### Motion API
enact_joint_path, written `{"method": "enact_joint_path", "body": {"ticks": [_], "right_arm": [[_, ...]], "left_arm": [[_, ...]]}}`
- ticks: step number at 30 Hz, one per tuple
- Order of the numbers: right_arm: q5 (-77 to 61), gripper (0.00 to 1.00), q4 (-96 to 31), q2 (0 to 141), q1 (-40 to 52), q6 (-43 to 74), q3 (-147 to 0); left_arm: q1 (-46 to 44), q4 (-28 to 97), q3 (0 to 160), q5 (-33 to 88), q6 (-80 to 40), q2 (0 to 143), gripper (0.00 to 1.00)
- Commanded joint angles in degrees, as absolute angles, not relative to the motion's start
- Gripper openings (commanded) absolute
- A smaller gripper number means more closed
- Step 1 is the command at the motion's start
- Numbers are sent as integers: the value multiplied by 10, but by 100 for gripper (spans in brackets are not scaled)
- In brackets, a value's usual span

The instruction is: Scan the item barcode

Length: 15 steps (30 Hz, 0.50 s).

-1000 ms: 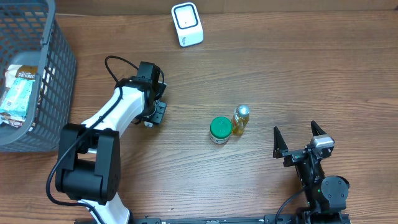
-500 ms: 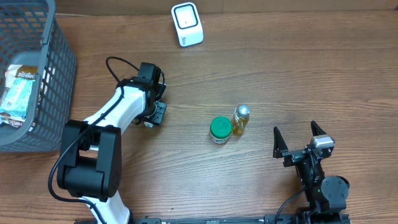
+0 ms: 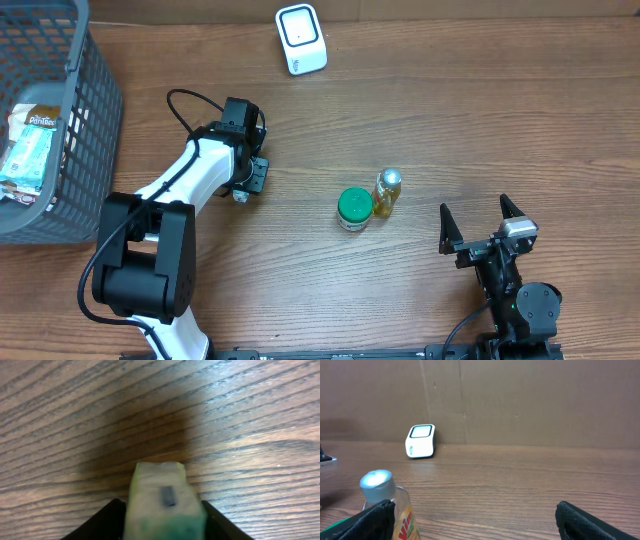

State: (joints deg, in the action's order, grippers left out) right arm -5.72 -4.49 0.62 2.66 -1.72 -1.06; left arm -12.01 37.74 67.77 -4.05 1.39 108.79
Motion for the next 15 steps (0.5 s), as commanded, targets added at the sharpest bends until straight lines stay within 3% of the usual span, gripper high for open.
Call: {"method": "enact_joint_path", "body": {"ticks": [1, 3, 5, 6, 8, 11, 15], "right_arm": [[-57, 100, -43, 2, 25, -20, -4], [-57, 100, -43, 2, 25, -20, -4], [-57, 100, -43, 2, 25, -20, -4], [-57, 100, -43, 2, 25, -20, -4], [-57, 100, -43, 2, 25, -20, -4], [-57, 100, -43, 2, 25, -20, -4], [-57, 100, -43, 2, 25, -20, -4]], "left_arm": [[-124, 372, 675, -27, 6, 1094, 36], [-124, 369, 675, -27, 4, 1094, 16], [-124, 365, 675, -27, -4, 1094, 13], [-124, 363, 675, -27, -5, 1094, 18], [-124, 363, 675, -27, -14, 1094, 56], [-124, 368, 675, -27, -28, 1094, 61], [-125, 387, 675, -11, -29, 1094, 57]]}}
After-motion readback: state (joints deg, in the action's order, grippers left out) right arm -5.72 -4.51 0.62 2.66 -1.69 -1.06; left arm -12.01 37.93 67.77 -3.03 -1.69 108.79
